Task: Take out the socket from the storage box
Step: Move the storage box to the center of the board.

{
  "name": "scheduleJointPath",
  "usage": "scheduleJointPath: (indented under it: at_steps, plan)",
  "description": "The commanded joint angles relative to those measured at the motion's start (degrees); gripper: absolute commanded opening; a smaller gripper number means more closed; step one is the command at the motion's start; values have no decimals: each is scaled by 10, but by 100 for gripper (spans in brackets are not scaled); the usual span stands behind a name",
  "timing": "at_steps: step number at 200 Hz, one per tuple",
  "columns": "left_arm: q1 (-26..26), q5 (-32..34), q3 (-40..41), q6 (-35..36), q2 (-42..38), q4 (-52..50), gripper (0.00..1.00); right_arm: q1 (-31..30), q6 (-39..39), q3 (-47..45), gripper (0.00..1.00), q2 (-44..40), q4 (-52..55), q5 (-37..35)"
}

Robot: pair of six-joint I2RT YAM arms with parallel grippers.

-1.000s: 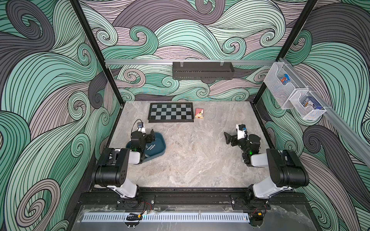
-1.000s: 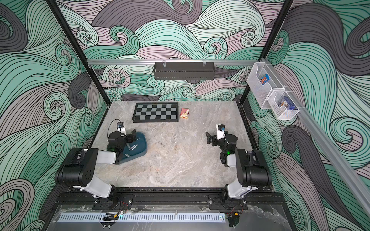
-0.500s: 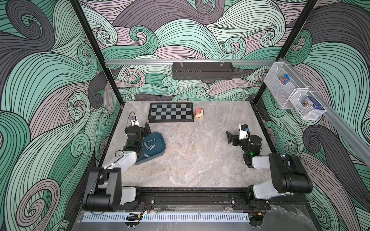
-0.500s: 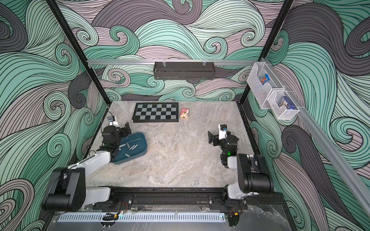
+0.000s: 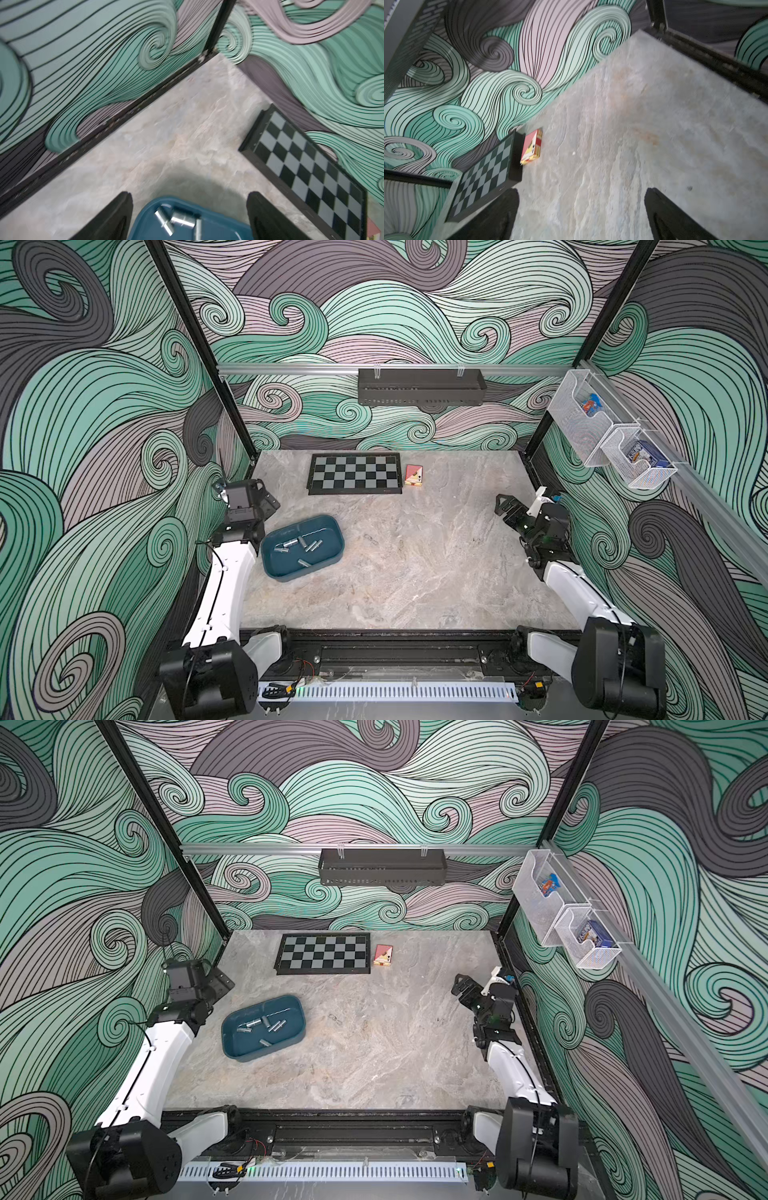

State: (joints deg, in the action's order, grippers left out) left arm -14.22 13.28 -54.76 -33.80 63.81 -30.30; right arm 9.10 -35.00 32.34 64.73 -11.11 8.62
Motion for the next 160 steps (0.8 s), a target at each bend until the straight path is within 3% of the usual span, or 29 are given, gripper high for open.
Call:
scheduleJointPath:
  at_steps: [1,32,56,73,115,143,160]
  plan:
    - [-81,-115,18,-42,9,-175,87,-36,-15,18,98,-34,113,56]
    - [-125,-224,62,-49,26,-172,84,-74,5,25,98,-61,121,41]
    - [-125,-242,75,-38,52,-160,83,-74,-9,30,98,-57,119,82]
    - [-125,-246,69,-19,76,-167,76,-74,-21,20,98,-54,101,102]
    - [-123,-240,58,7,97,-152,73,-74,-36,7,98,-50,80,111]
    - [-112,-273,33,38,131,-137,63,-74,-43,4,98,-48,73,123]
    - [-95,-260,-2,57,167,-171,54,-68,-44,10,98,-43,79,127]
